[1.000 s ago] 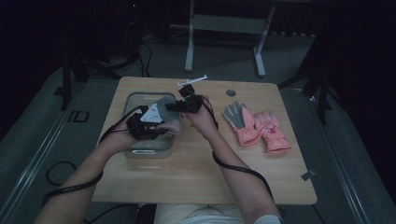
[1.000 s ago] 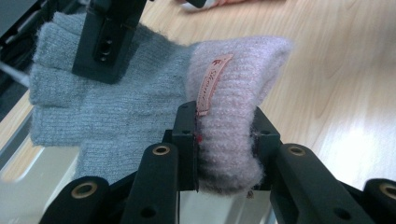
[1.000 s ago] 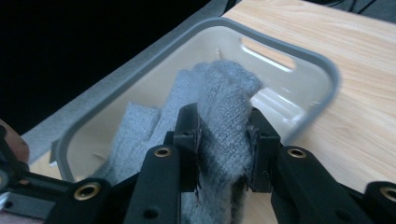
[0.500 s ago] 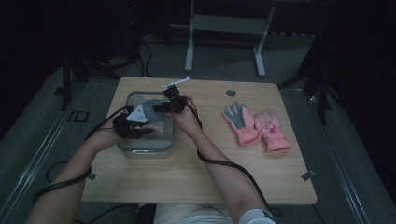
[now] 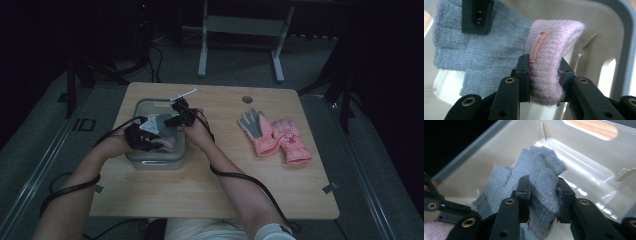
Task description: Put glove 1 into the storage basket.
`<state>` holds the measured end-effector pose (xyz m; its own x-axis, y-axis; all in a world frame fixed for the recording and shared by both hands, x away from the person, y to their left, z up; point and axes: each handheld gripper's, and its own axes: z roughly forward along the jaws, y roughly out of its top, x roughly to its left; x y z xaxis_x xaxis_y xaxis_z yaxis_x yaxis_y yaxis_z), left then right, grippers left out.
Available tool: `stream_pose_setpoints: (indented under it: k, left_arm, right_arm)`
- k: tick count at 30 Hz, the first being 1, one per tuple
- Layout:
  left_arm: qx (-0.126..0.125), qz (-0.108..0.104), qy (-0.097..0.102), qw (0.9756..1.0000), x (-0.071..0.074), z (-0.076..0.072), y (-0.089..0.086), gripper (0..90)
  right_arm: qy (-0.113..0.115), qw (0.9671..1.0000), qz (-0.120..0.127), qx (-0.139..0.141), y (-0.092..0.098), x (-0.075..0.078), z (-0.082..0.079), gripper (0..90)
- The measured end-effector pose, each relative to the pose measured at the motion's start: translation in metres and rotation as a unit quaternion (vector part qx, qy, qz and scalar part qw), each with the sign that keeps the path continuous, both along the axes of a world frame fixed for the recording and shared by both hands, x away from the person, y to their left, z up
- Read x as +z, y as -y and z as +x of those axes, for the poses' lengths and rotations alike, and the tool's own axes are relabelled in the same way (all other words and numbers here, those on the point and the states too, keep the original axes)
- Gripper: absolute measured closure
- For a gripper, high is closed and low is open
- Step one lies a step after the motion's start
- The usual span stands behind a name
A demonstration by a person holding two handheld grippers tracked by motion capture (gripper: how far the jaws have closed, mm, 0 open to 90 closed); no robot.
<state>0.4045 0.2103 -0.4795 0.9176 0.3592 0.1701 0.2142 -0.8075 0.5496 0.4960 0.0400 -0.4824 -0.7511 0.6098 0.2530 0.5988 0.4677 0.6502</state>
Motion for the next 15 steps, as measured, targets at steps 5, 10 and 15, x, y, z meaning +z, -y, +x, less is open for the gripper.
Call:
stream_pose_setpoints:
  k: [5,10,15]
  left_arm:
    - [-0.017,0.003,-0.014,0.9998,-0.005,0.01,0.002,69.3]
    - [-0.023,0.012,-0.03,0.9992,-0.013,0.019,0.001,69.1]
    - [-0.023,0.037,-0.06,0.9973,-0.014,0.029,0.004,67.7]
  right_arm:
    - [-0.004,0.9999,-0.013,-0.009,0.004,-0.005,0.004,66.8]
    - [-0.003,0.9996,-0.026,-0.015,0.004,-0.01,0.005,62.2]
    - [-0.001,0.9999,-0.014,-0.007,0.01,-0.005,0.003,59.1]
